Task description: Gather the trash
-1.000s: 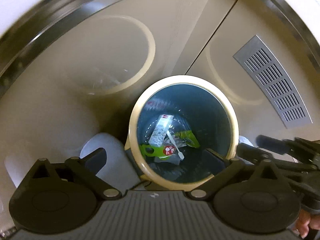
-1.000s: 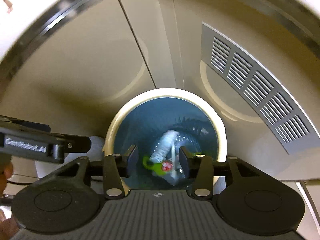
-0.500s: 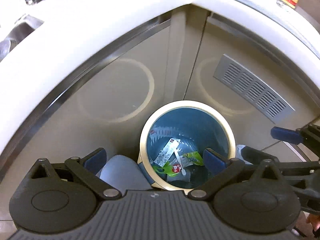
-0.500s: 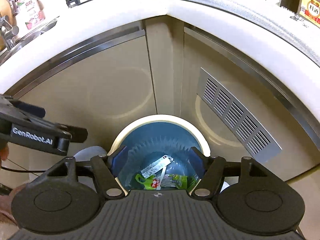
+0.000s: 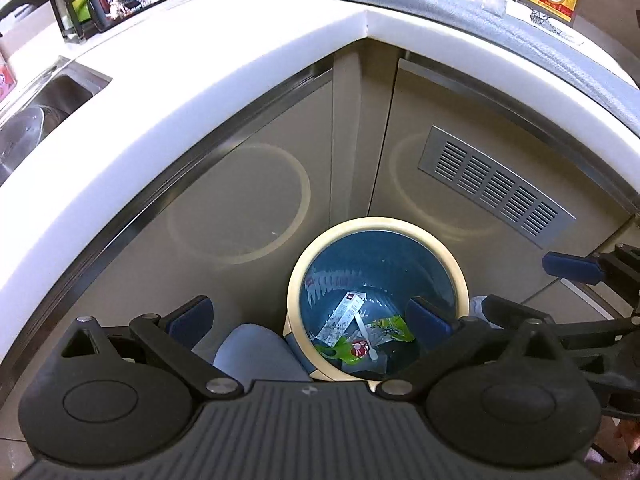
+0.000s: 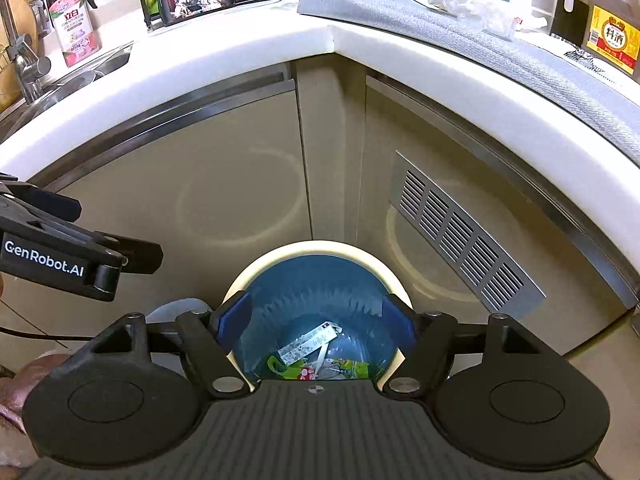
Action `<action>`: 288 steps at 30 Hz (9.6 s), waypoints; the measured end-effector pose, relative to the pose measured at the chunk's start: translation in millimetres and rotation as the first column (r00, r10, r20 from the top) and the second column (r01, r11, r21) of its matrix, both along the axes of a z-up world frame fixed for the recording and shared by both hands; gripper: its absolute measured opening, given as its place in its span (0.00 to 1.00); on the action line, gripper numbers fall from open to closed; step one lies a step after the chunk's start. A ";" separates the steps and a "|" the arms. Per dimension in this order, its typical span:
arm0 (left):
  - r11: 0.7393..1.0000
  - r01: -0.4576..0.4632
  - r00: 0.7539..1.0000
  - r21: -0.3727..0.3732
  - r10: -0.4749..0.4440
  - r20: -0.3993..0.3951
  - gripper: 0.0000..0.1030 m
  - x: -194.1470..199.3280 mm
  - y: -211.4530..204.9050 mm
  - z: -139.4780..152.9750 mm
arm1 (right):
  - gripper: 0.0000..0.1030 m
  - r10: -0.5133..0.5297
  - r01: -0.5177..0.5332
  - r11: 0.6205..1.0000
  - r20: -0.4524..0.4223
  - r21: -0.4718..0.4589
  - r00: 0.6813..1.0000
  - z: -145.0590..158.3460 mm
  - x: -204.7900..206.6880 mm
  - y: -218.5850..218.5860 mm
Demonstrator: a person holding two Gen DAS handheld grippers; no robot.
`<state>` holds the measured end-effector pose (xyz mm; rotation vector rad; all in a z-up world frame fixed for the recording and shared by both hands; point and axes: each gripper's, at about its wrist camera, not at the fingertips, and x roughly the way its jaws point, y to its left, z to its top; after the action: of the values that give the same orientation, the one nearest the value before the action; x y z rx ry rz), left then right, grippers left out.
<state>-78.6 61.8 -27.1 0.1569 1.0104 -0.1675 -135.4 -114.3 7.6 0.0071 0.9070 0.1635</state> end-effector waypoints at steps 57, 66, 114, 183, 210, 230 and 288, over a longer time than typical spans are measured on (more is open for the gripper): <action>1.000 0.022 0.999 0.014 -0.021 -0.043 1.00 6.4 -0.1 -13.6 | 0.74 0.011 -0.010 1.000 -0.069 0.013 0.998 -19.0 13.2 -3.8; 0.999 0.029 0.997 0.014 -0.028 -0.068 1.00 10.4 -2.0 -20.3 | 0.76 0.009 -0.008 1.000 -0.091 0.020 0.996 -25.0 16.3 -5.3; 0.990 0.081 0.915 -0.119 -0.121 -0.386 1.00 45.7 -17.9 -78.6 | 0.77 -0.079 0.084 0.996 -0.248 0.011 0.966 -72.5 45.0 -16.7; 0.945 -0.200 0.960 -0.259 0.242 0.139 1.00 307.8 -25.6 121.9 | 0.01 -0.434 0.306 0.810 0.159 0.501 0.887 29.2 230.2 -252.4; 0.894 -0.197 0.943 -0.402 0.286 0.173 0.09 297.9 -22.8 179.8 | 0.02 -0.430 0.304 0.818 0.168 0.488 0.887 29.7 228.5 -247.8; 0.891 -0.120 0.963 -0.437 0.211 0.165 0.08 67.3 54.9 157.4 | 0.02 -0.428 0.360 0.900 0.338 0.246 0.838 82.0 110.6 -176.2; 0.966 0.067 0.997 -0.248 -0.055 0.058 0.08 -27.2 29.0 55.2 | 0.02 -0.018 0.014 0.995 0.042 0.104 0.999 16.4 -2.8 -10.8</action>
<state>-105.7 90.8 28.1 -0.0383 0.9259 -0.3439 -138.2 -125.2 24.0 0.1067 0.8551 0.1950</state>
